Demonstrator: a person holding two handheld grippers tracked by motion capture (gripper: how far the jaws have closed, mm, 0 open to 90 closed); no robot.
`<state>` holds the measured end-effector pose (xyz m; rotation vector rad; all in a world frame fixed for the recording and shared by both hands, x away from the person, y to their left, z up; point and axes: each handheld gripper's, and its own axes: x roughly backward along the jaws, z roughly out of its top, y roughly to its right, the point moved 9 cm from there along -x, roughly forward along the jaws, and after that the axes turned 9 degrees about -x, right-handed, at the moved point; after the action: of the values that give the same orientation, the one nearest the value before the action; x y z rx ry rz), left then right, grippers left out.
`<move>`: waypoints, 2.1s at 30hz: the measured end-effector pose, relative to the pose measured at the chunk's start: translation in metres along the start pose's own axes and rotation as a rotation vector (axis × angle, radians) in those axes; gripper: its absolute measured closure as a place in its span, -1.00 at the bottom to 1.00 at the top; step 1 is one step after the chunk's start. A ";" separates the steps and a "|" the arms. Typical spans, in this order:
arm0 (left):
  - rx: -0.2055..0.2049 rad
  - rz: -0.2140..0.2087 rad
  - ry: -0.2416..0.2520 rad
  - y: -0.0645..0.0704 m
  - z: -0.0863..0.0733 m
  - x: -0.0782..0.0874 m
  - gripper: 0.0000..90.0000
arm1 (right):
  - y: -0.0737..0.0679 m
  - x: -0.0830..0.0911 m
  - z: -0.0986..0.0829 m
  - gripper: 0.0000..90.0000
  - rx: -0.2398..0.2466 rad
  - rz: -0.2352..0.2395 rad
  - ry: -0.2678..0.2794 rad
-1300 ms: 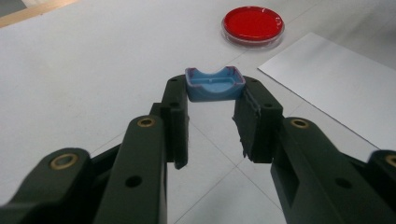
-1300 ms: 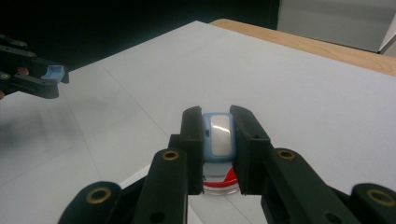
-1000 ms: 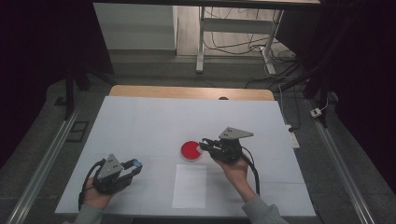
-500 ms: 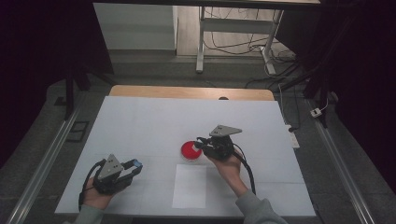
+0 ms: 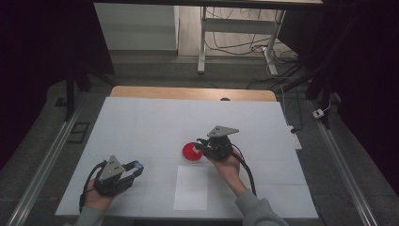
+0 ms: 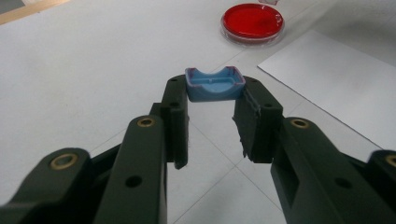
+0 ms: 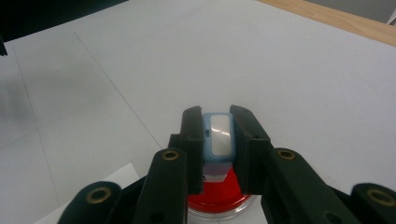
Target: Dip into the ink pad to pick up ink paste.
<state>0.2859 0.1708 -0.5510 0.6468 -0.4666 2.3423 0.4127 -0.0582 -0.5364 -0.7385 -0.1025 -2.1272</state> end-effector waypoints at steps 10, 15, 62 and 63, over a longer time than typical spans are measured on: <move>-0.003 -0.002 -0.007 0.001 -0.001 -0.002 0.47 | 0.001 -0.008 -0.003 0.67 0.011 -0.012 -0.022; -0.001 -0.001 -0.009 0.001 -0.002 -0.002 0.47 | 0.002 -0.010 -0.005 0.67 0.016 -0.018 -0.037; 0.001 0.001 -0.017 -0.001 -0.005 -0.003 0.47 | 0.001 -0.023 -0.015 0.68 0.057 -0.035 -0.059; 0.001 0.000 -0.017 -0.001 -0.005 -0.003 0.47 | 0.001 -0.024 -0.015 0.68 0.058 -0.034 -0.059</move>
<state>0.2869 0.1720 -0.5562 0.6680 -0.4732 2.3392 0.4172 -0.0471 -0.5617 -0.7703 -0.2084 -2.1263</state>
